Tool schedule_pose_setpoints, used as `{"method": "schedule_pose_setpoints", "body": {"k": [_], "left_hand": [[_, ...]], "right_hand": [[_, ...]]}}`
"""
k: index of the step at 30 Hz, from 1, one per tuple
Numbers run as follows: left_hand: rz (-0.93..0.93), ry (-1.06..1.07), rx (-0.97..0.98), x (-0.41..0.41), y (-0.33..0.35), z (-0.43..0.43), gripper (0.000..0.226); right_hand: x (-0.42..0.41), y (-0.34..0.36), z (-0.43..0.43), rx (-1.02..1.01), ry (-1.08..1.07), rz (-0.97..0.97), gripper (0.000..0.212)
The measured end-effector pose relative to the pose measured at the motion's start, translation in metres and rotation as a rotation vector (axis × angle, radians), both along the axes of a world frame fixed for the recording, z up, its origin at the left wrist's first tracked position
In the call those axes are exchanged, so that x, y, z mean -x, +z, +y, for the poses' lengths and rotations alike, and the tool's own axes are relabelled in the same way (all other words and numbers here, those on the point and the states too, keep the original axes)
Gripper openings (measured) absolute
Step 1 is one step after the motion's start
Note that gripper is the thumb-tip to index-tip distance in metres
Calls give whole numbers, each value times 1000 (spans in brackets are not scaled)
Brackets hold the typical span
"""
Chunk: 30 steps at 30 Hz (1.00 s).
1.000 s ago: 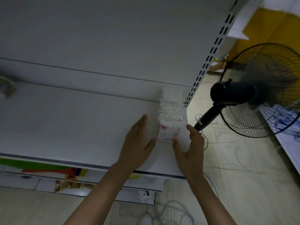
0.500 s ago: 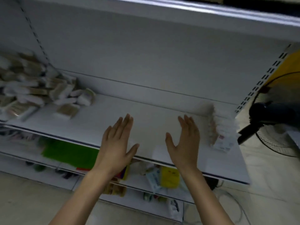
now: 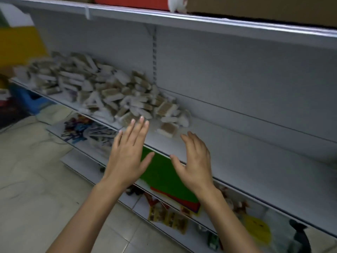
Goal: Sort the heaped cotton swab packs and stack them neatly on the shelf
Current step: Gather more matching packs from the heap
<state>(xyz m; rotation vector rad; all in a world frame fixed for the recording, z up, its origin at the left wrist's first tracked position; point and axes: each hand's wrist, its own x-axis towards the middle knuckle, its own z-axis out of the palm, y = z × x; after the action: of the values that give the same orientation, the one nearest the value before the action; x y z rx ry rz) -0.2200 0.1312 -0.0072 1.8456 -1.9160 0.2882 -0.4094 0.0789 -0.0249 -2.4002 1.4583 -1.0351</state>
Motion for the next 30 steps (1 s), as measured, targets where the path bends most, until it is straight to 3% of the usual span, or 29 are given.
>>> {"method": "schedule_pose_setpoints", "body": {"k": [6, 11, 17, 24, 28, 30], "left_hand": [[103, 113, 54, -72, 11, -11, 78], [82, 126, -39, -132, -4, -38, 78], [75, 169, -48, -205, 22, -90, 79], [91, 138, -12, -262, 37, -125, 79], [124, 45, 11, -289, 33, -149, 78], [140, -19, 14, -308, 28, -165, 76]], "right_hand": [[-71, 7, -33, -46, 119, -52, 57], [-136, 1, -87, -104, 219, -114, 55], [-223, 33, -170, -28, 296, -152, 47], [-292, 57, -275, -47, 241, 53, 45], [-314, 58, -308, -107, 161, 183, 55], [-320, 55, -316, -122, 107, 206, 49]]}}
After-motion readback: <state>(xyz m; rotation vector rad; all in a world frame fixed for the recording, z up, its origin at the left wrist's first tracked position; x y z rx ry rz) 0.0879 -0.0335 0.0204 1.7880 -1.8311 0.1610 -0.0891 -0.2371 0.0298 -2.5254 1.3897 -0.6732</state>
